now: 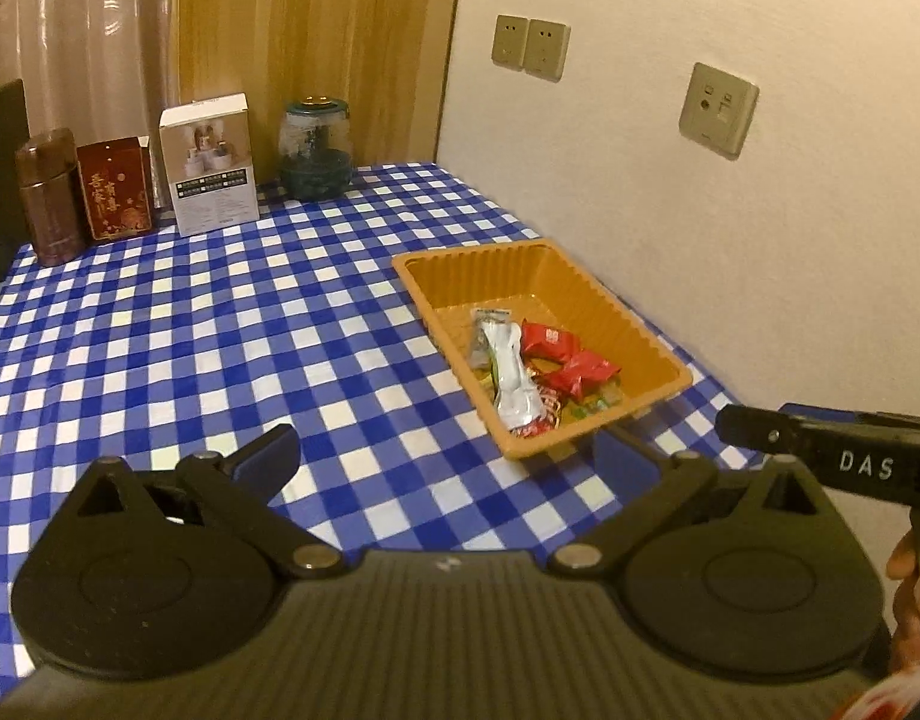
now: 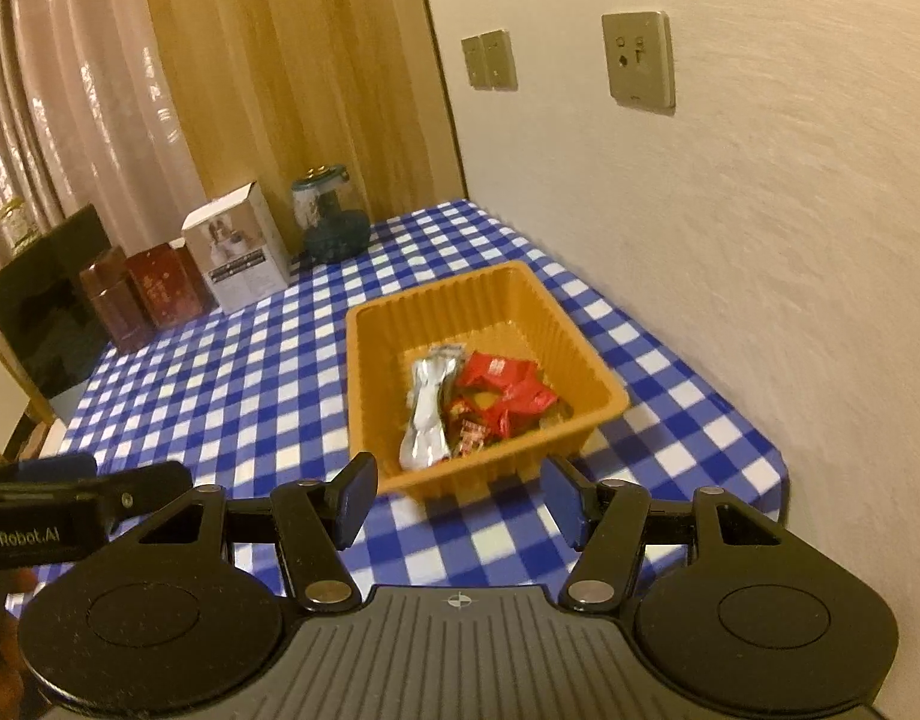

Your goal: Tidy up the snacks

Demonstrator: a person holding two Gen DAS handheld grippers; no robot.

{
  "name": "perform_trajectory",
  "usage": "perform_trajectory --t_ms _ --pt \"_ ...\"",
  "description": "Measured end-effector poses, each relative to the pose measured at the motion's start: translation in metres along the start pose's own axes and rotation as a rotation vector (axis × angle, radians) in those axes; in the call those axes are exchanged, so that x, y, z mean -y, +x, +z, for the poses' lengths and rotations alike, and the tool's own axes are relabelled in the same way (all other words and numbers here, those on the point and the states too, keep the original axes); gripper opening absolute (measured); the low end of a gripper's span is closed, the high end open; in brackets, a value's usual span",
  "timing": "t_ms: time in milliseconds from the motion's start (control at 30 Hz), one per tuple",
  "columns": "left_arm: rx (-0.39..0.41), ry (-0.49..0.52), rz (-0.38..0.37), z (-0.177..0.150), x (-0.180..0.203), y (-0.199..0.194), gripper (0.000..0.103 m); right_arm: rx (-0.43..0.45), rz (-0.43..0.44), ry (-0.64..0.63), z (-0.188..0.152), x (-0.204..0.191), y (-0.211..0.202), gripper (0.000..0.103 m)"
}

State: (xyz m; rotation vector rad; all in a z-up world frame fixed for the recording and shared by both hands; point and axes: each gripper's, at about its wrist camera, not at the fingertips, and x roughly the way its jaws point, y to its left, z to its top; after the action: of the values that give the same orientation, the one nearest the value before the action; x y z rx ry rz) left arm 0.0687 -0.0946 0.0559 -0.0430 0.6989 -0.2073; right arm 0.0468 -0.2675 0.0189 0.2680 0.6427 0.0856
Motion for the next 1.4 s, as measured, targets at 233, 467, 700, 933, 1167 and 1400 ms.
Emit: perform_trajectory --t_ms 233,467,700,933,1167,1400 --pt "-0.025 -0.026 0.012 -0.021 -0.005 -0.016 0.103 -0.010 -0.016 -0.033 -0.021 -0.007 -0.016 0.060" --pt "-0.047 -0.033 0.047 -0.037 -0.005 -0.024 0.103 -0.032 -0.008 -0.043 -0.037 -0.013 -0.026 0.060" --pt "-0.065 -0.023 0.068 -0.048 -0.006 -0.025 0.103 -0.052 -0.009 -0.061 -0.047 -0.020 -0.034 0.060" --pt "-0.065 -0.015 0.066 -0.051 -0.005 -0.026 0.103 -0.059 0.000 -0.062 -0.050 -0.021 -0.036 0.060" --pt "-0.067 -0.011 0.063 -0.050 -0.002 -0.025 0.103 -0.055 -0.003 -0.057 -0.048 -0.019 -0.036 0.060" --pt "-0.067 -0.003 0.058 -0.049 0.000 -0.024 0.103 -0.058 -0.007 -0.058 -0.048 -0.018 -0.036 0.060"
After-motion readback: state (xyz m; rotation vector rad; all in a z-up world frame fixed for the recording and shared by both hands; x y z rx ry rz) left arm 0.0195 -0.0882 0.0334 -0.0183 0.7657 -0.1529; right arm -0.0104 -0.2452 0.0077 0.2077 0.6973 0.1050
